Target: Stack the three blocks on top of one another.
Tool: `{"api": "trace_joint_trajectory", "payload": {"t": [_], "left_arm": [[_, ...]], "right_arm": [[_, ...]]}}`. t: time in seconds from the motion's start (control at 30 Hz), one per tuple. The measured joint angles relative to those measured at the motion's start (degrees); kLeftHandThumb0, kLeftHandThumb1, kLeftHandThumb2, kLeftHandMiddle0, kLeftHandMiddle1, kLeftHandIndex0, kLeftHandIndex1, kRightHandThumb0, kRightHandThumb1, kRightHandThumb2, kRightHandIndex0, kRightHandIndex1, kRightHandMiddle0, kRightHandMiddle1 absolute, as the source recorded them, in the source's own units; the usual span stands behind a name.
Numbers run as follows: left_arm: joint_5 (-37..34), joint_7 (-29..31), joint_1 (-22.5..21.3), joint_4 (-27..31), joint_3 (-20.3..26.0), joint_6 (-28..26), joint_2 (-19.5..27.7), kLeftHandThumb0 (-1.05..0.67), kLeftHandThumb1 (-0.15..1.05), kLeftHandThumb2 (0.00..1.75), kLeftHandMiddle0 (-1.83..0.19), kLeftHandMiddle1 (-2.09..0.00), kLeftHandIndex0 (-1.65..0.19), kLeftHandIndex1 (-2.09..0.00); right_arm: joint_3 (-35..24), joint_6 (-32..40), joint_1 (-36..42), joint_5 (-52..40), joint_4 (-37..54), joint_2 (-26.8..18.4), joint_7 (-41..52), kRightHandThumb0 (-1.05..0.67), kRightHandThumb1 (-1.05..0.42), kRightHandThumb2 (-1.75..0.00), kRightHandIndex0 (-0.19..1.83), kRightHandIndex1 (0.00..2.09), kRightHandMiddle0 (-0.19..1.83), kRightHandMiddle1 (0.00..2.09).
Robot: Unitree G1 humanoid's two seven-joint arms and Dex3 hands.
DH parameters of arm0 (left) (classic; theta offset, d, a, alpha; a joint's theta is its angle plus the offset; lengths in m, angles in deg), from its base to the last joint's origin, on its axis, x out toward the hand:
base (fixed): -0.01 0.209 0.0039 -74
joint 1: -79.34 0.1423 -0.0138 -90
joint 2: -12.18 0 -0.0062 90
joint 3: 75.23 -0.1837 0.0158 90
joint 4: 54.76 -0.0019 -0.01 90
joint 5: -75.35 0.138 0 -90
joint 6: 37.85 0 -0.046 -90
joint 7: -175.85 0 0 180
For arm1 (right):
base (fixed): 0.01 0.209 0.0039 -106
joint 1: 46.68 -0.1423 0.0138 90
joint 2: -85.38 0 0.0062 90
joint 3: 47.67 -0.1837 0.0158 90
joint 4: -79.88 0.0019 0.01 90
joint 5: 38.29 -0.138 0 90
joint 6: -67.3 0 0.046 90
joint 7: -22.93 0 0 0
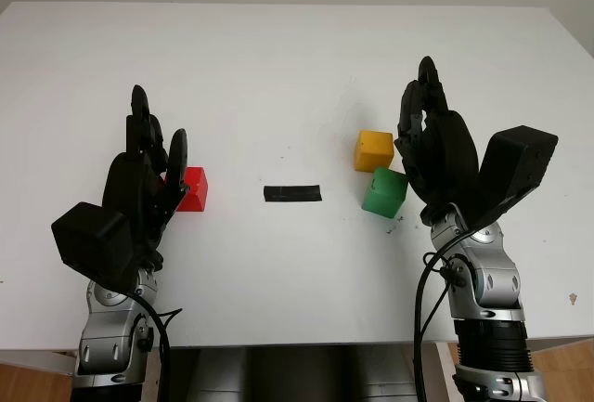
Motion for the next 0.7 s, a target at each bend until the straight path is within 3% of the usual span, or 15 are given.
{"api": "trace_joint_trajectory", "payload": {"t": [0.5, 0.57, 0.7], "left_arm": [[0.37, 0.11, -0.44, -0.84, -0.12, 1.18, 0.15, -0.71, 1.05, 0.51, 0.17, -0.06, 0.16, -0.07], [0.62, 0.67, -0.39, -0.21, 0.24, 2.2, 1.08, -0.66, 1.05, 0.47, 0.11, -0.08, 0.11, -0.09], [6.11, 0.1, -0.38, 3.74, 2.08, 2.74, 5.96, -0.59, 1.05, 0.3, -0.25, -0.1, -0.19, -0.17]], "right_arm": [[-0.24, -0.04, -0.75, -0.29, -0.64, -1.07, 1.29, -0.72, -1.05, -0.69, -0.19, 0.0, -0.19, 0.0], [-0.3, -0.09, -0.87, -0.24, -0.65, -1.59, 1.89, -0.71, -1.05, -0.7, -0.19, 0.0, -0.19, 0.0], [-0.42, -2.48, -1.74, 0.06, -0.98, -3.5, 4.02, -0.72, -1.05, -0.69, -0.19, 0.0, -0.19, 0.0]]}}
